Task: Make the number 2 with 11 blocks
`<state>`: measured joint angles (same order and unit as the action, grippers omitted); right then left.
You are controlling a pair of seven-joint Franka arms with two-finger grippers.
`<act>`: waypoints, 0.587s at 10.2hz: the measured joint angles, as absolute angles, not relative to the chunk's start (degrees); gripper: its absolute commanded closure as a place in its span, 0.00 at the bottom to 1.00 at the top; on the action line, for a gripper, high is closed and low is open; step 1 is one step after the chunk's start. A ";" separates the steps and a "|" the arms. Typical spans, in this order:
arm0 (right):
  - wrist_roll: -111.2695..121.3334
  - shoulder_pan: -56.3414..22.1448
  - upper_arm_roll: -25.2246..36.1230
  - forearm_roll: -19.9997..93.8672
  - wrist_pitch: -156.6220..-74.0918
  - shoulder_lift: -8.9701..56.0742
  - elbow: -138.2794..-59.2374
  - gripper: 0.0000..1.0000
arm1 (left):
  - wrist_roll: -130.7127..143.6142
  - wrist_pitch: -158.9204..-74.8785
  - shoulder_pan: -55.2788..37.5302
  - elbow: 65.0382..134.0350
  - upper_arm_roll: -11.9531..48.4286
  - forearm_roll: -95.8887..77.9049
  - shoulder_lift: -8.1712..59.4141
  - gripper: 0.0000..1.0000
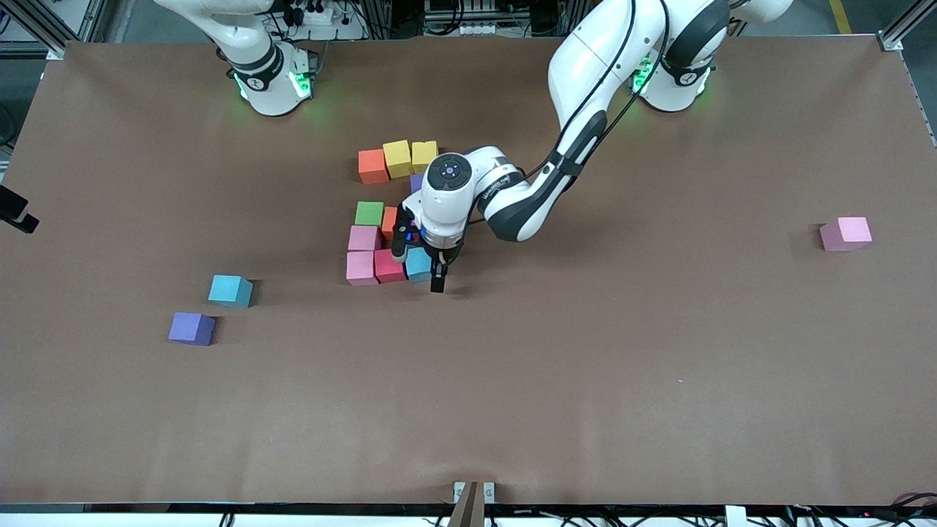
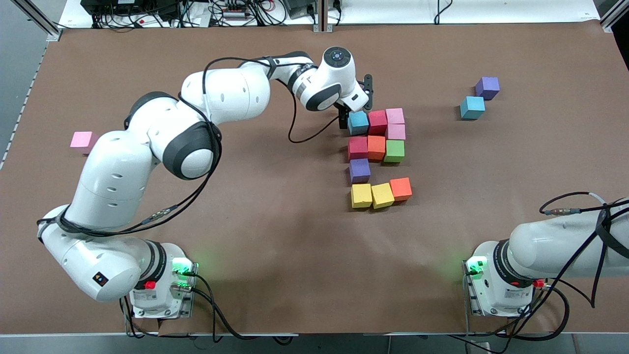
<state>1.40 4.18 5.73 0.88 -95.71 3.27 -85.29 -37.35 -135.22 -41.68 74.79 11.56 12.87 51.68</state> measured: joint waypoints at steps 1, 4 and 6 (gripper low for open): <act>1.40 4.18 5.71 0.88 -95.67 3.27 -85.29 0.00 | -38.34 -132.72 -40.82 74.72 12.15 12.87 50.64 0.00; 1.40 4.17 5.66 0.88 -95.43 3.27 -85.28 0.00 | -39.85 -123.72 -35.91 74.57 15.46 12.78 46.78 0.00; 1.40 4.17 5.63 0.88 -95.39 3.27 -85.28 0.00 | -40.39 -117.38 -33.81 74.29 16.29 10.86 43.14 0.00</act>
